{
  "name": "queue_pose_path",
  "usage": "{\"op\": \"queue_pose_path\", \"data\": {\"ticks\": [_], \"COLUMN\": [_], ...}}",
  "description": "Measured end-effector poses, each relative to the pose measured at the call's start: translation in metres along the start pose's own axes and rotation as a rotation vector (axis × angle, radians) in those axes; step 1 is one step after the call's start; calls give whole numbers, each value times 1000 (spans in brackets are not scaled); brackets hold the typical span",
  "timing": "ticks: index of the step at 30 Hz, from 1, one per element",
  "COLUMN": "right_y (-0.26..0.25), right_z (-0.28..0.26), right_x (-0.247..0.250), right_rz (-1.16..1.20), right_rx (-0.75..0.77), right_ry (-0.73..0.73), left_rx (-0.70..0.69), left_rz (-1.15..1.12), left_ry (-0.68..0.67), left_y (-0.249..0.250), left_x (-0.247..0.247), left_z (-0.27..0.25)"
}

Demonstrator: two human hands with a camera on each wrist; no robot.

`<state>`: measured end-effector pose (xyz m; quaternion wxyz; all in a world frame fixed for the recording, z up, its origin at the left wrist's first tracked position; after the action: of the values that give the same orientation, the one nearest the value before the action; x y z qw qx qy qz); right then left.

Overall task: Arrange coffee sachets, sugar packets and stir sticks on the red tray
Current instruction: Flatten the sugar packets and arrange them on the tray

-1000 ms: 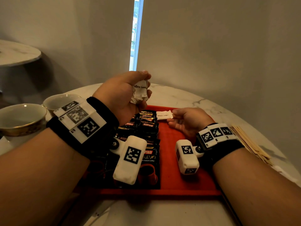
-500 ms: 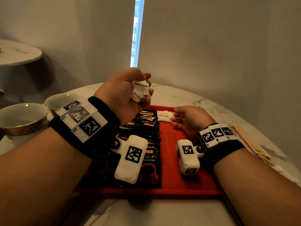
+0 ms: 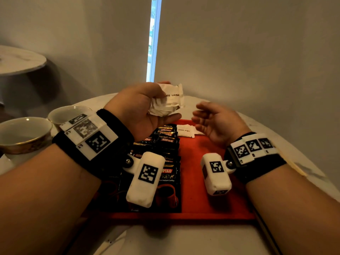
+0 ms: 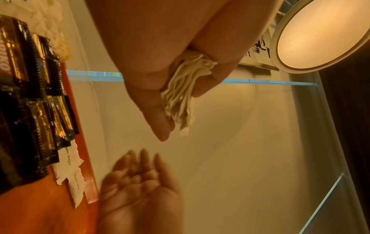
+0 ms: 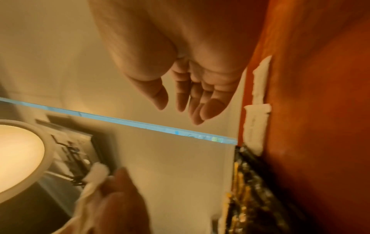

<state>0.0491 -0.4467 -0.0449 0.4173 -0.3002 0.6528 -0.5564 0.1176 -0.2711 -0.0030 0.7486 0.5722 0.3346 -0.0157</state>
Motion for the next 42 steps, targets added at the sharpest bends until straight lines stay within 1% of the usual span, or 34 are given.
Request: {"op": "queue_pose_path", "data": {"ticks": [3,6,8,11,15,18,21,24,26,29,34,36,38,42], "right_y": [-27,-38,-41,-44,-44,-45,-49,-52,-53,-52,-49,-48,-46,-43], "right_z": [-19,-36,-41,-44,-44,-43,-43,-40,-40,-41,-44,-43,-42,-42], "right_x": [-26,-55,-67,-73,-71,-69,-68,-61,-58,-64,-79,-80,-78,-75], "right_rz": [-45,-141,-190,-205,-194,-176,-100,31,73,41,-53,-56,-57,-171], "right_rx": [63,82,112,156,159,161,185,247,282,281,269,268,260,228], "right_ry": [-142,-293,-328,-303,-256,-247,-241,-189,-167,-195,-284,-290,-282,-243], "left_rx": [14,-6,-21,-27,-37,-40,-28,-17,-7,7,16,-3,-42,-86], "left_rz": [42,57,74,90,91,92,83,53,70,87,136,137,113,111], "left_ry": [-8,22,37,35,22,13,25,79,96,53,-130,-110,-49,-1], "left_y": [-1,1,2,4,4,4,2,2,2,1,-3,-1,2,7], "left_x": [-1,1,1,0,2,1,4,11,14,9,-5,-6,0,5], "left_z": [1,0,-1,-2,1,1,1,1,1,0,4,4,4,4]}}
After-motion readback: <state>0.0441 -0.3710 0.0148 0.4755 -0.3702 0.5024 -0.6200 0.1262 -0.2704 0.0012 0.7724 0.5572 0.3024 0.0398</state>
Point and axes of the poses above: each hand's wrist, its own z-axis towards the middle knuckle, its own x-axis out of the back of the hand, y = z × x, the point moved 9 cm from there along z, towards the middle knuckle, and after that the axes turned 12 degrees about -y, right-handed, at the moved point
